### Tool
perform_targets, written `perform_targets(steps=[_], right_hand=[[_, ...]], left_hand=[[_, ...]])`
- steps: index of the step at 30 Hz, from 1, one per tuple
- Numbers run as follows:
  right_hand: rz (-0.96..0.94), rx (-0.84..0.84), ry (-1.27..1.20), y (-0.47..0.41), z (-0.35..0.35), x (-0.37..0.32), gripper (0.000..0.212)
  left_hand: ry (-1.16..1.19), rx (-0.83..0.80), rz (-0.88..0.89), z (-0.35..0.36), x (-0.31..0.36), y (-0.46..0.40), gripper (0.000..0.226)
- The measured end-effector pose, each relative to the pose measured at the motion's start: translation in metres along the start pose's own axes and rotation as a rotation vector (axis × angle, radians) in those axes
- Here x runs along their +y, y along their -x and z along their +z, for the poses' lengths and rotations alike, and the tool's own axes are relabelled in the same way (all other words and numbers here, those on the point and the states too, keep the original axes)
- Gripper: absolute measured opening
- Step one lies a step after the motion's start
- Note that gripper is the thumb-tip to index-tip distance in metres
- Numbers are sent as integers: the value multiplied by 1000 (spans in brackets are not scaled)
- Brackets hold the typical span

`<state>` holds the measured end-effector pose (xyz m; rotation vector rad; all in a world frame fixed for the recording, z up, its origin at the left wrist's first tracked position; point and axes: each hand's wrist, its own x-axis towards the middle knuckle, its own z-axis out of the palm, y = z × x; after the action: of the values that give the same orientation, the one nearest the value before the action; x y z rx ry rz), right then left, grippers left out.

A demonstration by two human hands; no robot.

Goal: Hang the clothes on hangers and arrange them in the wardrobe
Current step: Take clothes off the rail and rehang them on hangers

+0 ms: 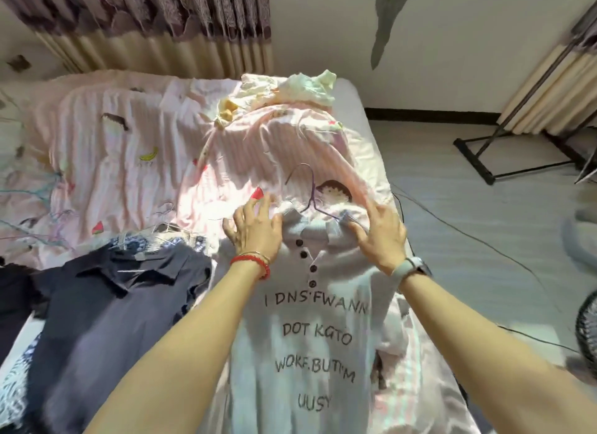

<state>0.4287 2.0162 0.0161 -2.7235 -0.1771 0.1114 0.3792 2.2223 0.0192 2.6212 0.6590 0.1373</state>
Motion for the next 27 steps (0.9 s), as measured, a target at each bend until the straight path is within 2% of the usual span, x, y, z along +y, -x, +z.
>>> perform_targets(steps=[3,7,12,14,20,24,27], right_hand=[[-53,-30,-47,7,27,5,52],[-162,-54,-103,40,51,-7,46],[-276,-171,-142,84,71,-49,42],[-370,-217,-119,103,77,-73,40],[-727,-365,-72,188,100,-158,37],[-1002,-470,-27,277,120,-223,37],[-1277,-495,-31,356,130,-267,34]], left_hand=[[-41,-24,22,24,-12,18,51],[-104,15,31,33,-39,60,50],[-147,160,-4,5,-84,114,49],[-194,219,-43,-16,-113,138,42],[-192,326,-432,-85,-212,256,37],[-208,365,-695,-120,-274,367,38],[-218,426,-899,-140,-306,458,40]])
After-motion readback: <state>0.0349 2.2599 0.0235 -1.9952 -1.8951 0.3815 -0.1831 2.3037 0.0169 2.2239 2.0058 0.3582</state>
